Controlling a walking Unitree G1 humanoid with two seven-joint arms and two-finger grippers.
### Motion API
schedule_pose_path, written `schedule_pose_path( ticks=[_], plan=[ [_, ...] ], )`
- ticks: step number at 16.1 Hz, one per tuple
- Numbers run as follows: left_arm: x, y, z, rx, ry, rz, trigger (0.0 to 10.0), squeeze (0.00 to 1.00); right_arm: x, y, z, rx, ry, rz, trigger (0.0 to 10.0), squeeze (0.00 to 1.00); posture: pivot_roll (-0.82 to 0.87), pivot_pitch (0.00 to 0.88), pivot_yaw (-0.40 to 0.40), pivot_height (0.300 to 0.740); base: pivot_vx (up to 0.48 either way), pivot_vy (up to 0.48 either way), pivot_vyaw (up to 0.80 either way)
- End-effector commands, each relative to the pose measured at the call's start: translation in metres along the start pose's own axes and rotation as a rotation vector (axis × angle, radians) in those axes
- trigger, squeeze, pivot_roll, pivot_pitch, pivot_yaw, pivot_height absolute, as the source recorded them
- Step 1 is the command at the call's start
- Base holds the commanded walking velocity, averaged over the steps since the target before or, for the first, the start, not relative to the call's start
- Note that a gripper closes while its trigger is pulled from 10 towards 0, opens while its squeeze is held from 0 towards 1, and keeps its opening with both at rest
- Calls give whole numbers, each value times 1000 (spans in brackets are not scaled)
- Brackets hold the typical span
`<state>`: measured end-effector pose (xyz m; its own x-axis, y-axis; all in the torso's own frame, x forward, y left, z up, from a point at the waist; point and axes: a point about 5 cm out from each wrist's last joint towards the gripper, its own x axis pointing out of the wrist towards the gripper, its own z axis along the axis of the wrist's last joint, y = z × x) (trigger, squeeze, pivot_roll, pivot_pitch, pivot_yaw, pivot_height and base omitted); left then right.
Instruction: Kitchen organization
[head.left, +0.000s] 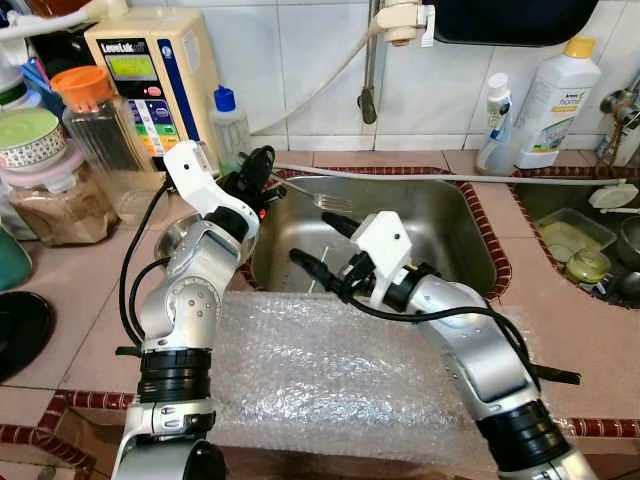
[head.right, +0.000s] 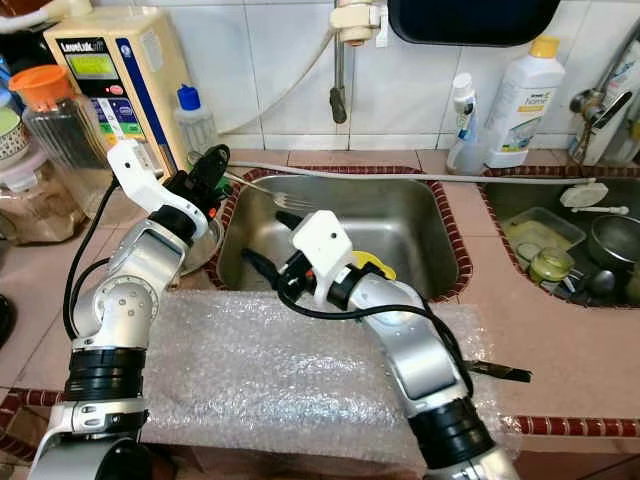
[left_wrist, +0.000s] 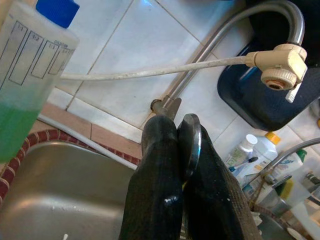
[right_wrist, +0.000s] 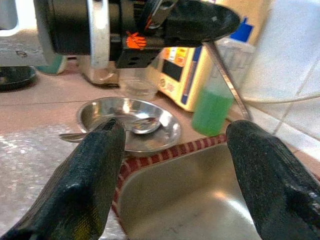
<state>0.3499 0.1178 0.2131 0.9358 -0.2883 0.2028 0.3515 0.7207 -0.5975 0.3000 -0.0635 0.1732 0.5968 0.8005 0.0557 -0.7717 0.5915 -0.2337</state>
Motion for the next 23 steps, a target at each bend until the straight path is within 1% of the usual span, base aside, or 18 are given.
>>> schedule_pose_path(
  ticks=[1,2,3,4,5,6,7,9,11,13,14,16,17,18,20,21,22,23],
  plan=[
    [-1,-1,3,5,-11,9,0,0,6,2,2,9,-6,46,10000,0,58,0,47,740,0,0,0],
    [-3,-2,1,5,-11,9,0,0,7,4,0,27,-5,62,10000,0,60,0,40,740,0,0,0],
    [-3,-2,1,2,-12,13,0,0,9,3,-1,33,-7,63,10000,678,60,0,37,740,0,0,0],
    [-5,-2,0,-1,-11,18,0,0,12,4,-1,-26,-6,72,10000,910,60,0,32,740,0,0,0],
    [-6,-1,-1,-4,-12,23,0,0,15,1,0,-86,-3,50,10000,0,60,0,29,740,0,0,0],
    [-6,-1,-1,-5,-12,25,0,0,17,-2,2,-112,-8,24,10000,0,59,0,29,740,0,0,0],
    [-7,-1,-2,-6,-11,27,0,0,20,-9,3,-141,-12,-28,10000,0,64,0,28,740,0,0,0],
    [-7,-2,-2,-9,-9,28,0,0,22,-12,2,-146,-13,-52,10000,0,65,0,29,740,0,0,0],
    [-8,-7,-5,-15,9,18,0,0,25,-13,-4,-196,1,-68,10000,0,66,0,37,740,0,0,0],
    [-8,-12,-8,-20,28,1,0,0,27,-20,-9,-229,14,-112,10000,0,70,0,42,740,0,0,0],
    [-9,-19,-11,-30,49,-18,0,0,26,-28,-16,-245,33,-166,10000,0,80,0,47,740,0,0,0],
    [-11,-25,-16,-47,75,-31,0,0,25,-36,-17,-268,39,-221,10000,0,86,0,51,740,0,0,0],
    [-12,-27,-19,-52,89,-38,0,0,26,-39,-18,-283,40,-237,10000,0,87,0,53,740,0,0,0],
    [-14,-31,-23,-58,102,-46,0,0,26,-42,-20,-280,48,-244,10000,0,90,0,54,740,0,0,0],
    [-15,-40,-25,-72,111,-71,0,0,26,-45,-24,-275,63,-259,10000,0,93,0,52,740,0,0,0],
    [-15,-43,-25,-77,118,-78,0,0,26,-49,-27,-275,69,-273,9412,0,93,0,52,740,0,0,0],
    [-16,-45,-26,-78,123,-82,0,0,25,-52,-30,-271,81,-291,0,0,97,0,50,740,0,0,0],
    [-16,-46,-27,-79,126,-83,0,0,24,-54,-31,-258,81,-306,0,0,97,0,50,740,0,0,0]
  ],
)
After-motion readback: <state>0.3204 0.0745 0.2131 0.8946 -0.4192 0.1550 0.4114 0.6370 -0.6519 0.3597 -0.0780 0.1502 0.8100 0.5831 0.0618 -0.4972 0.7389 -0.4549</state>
